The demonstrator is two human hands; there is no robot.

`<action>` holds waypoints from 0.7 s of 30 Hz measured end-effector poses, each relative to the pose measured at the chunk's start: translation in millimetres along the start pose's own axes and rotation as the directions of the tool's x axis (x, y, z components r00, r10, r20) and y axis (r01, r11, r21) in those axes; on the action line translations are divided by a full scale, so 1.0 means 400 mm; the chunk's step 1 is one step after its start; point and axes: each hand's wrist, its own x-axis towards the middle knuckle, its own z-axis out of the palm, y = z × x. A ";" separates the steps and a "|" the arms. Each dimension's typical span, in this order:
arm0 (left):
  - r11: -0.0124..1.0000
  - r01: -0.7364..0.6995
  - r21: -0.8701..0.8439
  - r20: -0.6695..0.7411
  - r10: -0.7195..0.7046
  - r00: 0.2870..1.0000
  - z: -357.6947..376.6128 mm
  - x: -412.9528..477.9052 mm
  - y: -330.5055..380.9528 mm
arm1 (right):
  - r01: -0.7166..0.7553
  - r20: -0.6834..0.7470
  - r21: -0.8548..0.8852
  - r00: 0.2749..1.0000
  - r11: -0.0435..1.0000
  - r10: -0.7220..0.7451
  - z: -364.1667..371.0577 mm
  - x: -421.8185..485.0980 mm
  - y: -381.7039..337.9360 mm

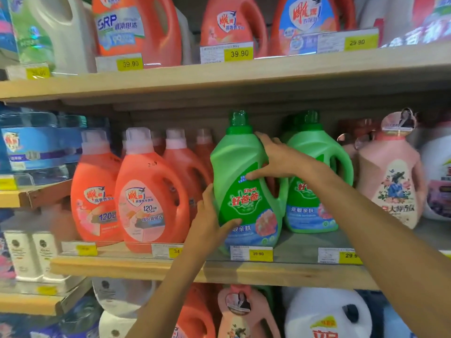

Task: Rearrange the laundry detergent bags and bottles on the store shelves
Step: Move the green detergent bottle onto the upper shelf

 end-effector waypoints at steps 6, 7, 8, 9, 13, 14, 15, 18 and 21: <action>0.995 -0.075 -0.059 0.010 0.075 0.997 0.000 0.018 -0.032 | -0.050 -0.020 0.082 0.998 0.995 0.052 0.021 -0.010 -0.001; 0.993 -0.079 -0.088 0.025 0.082 0.996 0.000 0.024 -0.041 | -0.061 -0.028 0.087 0.998 0.994 0.064 0.025 -0.012 -0.003; 0.990 -0.079 -0.120 0.044 0.085 0.995 -0.002 0.030 -0.049 | -0.073 -0.038 0.090 0.996 0.993 0.077 0.027 -0.014 -0.006; 0.985 -0.074 -0.154 0.063 0.085 0.994 -0.002 0.037 -0.059 | -0.089 -0.050 0.089 0.994 0.992 0.094 0.030 -0.015 -0.009; 0.972 -0.025 -0.233 0.117 0.053 0.992 -0.005 0.057 -0.086 | -0.139 -0.083 0.057 0.986 0.989 0.143 0.039 -0.016 -0.023; 0.970 -0.024 -0.243 0.127 0.056 0.990 -0.007 0.059 -0.085 | -0.145 -0.083 0.057 0.985 0.988 0.149 0.039 -0.017 -0.025; 0.965 -0.024 -0.259 0.130 0.060 0.990 -0.007 0.062 -0.086 | -0.149 -0.084 0.057 0.985 0.987 0.153 0.038 -0.018 -0.029; 0.960 -0.016 -0.278 0.143 0.057 0.988 -0.007 0.072 -0.086 | -0.157 -0.093 0.055 0.982 0.986 0.161 0.033 -0.025 -0.034; 0.958 -0.015 -0.287 0.146 0.059 0.988 -0.003 0.080 -0.085 | -0.159 -0.100 0.048 0.981 0.986 0.163 0.029 -0.032 -0.029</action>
